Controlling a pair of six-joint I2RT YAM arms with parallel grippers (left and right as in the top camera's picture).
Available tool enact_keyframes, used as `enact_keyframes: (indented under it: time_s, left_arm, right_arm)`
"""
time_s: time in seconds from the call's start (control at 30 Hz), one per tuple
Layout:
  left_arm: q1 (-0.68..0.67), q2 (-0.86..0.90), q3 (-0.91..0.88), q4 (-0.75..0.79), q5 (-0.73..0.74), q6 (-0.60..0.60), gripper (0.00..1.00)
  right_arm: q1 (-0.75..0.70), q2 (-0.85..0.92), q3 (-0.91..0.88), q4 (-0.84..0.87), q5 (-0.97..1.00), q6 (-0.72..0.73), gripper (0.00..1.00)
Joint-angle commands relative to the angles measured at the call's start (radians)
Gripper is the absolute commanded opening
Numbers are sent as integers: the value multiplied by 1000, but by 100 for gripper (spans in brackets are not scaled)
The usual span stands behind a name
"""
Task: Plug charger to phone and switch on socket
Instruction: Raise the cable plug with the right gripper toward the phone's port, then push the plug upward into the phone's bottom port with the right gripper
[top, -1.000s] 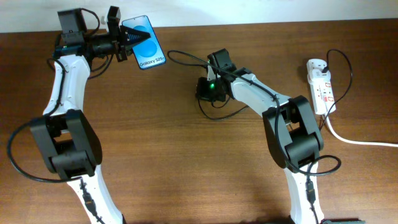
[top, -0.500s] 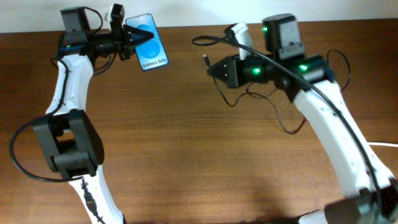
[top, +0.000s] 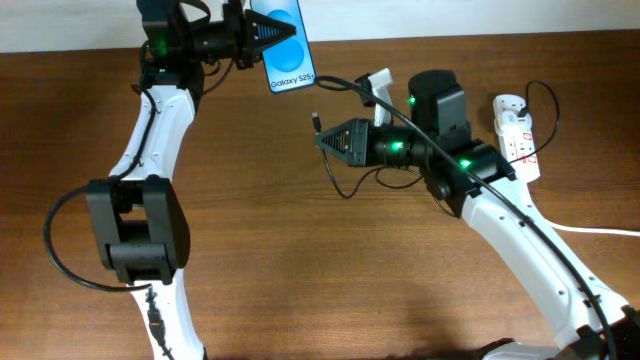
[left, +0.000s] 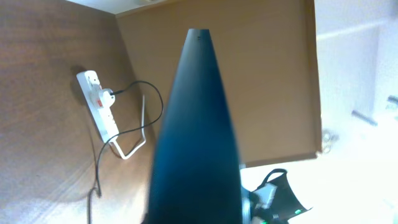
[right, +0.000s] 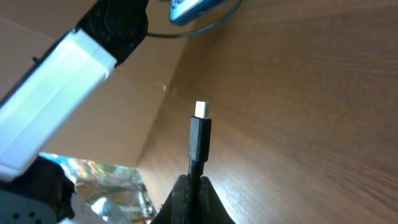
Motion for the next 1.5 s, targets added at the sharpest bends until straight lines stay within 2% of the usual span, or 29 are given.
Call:
enact_keyframes:
  time_s: [0.0, 0.13, 0.5, 0.97, 1.47]
  left_arm:
    - [1, -1, 18, 3, -26, -101, 0]
    - [-34, -1, 18, 3, -13, -109, 0]
    - [-66, -1, 18, -2, 47, -109, 0]
    - [-69, -1, 18, -5, 1, -78, 0]
    - [-80, -1, 17, -43, 16, -41, 0]
  right_arm:
    - [5, -1, -13, 61, -13, 87, 4]
    - [5, -1, -12, 119, -9, 125, 4]
    - [5, -1, -12, 77, 74, 80, 4]
    - [5, -1, -12, 80, 77, 82, 4]
    - [5, -1, -12, 83, 74, 82, 4]
